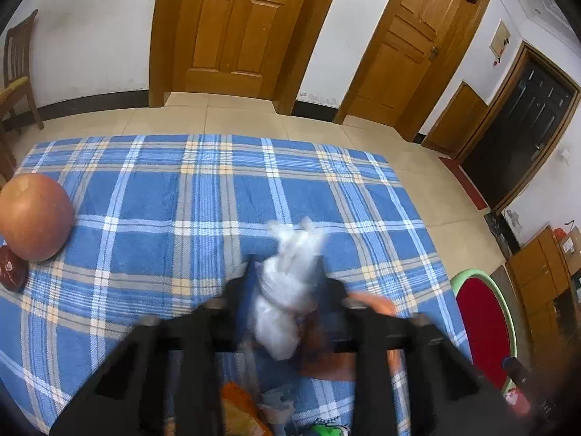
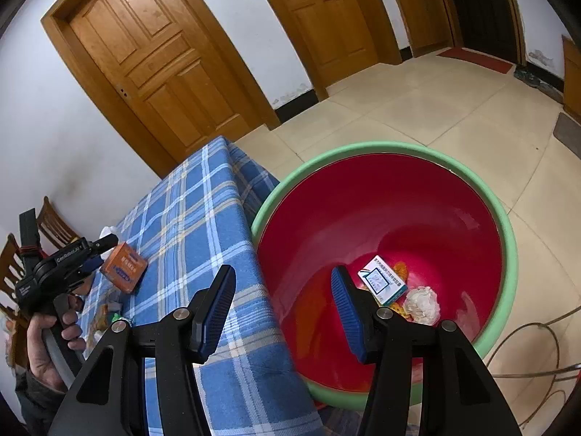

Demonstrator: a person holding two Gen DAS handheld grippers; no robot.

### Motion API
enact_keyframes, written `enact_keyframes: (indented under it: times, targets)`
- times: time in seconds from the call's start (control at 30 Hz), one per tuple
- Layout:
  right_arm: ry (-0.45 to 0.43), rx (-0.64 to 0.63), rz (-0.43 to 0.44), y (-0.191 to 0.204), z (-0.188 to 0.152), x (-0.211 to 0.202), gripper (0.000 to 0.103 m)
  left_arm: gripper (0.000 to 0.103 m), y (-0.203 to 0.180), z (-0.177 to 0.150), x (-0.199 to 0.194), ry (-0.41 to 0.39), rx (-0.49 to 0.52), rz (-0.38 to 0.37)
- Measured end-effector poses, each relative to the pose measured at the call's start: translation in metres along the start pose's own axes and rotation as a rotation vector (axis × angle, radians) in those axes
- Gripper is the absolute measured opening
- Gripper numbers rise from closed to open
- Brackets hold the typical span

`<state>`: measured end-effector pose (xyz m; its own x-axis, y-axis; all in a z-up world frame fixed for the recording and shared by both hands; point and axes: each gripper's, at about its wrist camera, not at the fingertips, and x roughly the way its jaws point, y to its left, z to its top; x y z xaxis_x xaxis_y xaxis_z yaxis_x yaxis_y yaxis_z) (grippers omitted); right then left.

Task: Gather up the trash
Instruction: 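Grasp the white glove with the left tool while the right tool grasps the orange box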

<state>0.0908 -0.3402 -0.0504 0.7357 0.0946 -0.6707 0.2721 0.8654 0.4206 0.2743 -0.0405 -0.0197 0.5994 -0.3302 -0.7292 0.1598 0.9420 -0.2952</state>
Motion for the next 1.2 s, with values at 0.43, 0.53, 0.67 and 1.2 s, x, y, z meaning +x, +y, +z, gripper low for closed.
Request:
enact_keyframes:
  times: [0.43, 0.53, 0.67, 1.2]
  targets:
    - [-0.021, 0.014, 0.016, -0.001, -0.001, -0.009, 0.056, 0.018, -0.01, -0.005, -0.047, -0.074, 0.017, -0.041]
    - [-0.021, 0.008, 0.025, 0.003, -0.003, -0.012, 0.056, 0.018, -0.006, -0.01, -0.062, -0.092, 0.01, -0.046]
    - [-0.011, -0.019, 0.04, 0.015, -0.006, -0.013, 0.056, 0.018, 0.002, -0.017, -0.079, -0.107, -0.007, -0.04]
    - [0.041, -0.202, 0.114, 0.113, -0.016, 0.009, 0.068, 0.018, 0.051, -0.049, -0.101, -0.16, -0.08, 0.032]
